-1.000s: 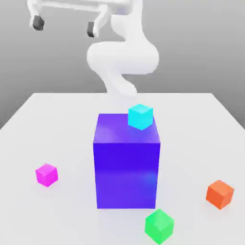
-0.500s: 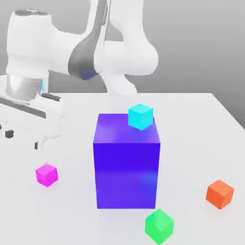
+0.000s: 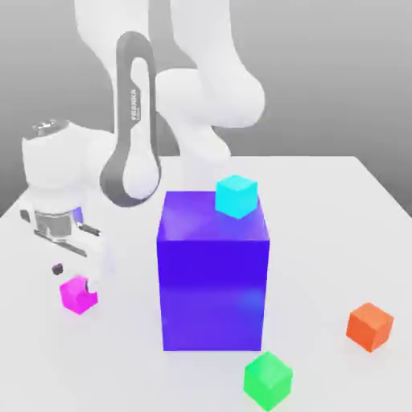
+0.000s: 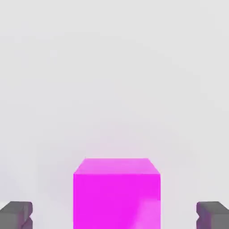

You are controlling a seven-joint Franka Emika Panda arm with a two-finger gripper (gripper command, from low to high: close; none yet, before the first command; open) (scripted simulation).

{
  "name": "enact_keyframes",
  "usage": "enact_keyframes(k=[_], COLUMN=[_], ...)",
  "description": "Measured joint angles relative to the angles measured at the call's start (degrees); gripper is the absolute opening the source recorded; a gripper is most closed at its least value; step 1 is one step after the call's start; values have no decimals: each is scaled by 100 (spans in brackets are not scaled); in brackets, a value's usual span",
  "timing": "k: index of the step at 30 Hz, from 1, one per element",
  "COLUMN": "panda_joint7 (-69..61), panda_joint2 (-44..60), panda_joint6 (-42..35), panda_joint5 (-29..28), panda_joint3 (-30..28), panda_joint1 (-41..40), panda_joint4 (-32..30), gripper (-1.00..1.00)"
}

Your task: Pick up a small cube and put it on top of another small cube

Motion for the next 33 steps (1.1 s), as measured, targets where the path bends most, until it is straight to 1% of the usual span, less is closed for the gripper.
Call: enact_keyframes(k=[2, 3, 9, 12, 15, 20, 23, 33], panda_joint7=[-114, -143, -143, -23, 256, 853, 1060, 2921], panda_joint2=[303, 411, 464, 188, -245, -980, -1035, -856], panda_joint6=[245, 333, 372, 153, -184, -756, -1052, -1683], panda_joint5=[119, 141, 138, 17, -333, -1188, -1180, -1226], panda_joint3=[273, 356, 400, 223, -92, -355, -195, 487], panda_joint1=[-252, -335, -377, -221, 12, 27, 291, 1755], panda_joint4=[51, 67, 75, 31, -54, -224, -27, 774], gripper=[0, -100, -100, -100, -100, -100, -100, -100])
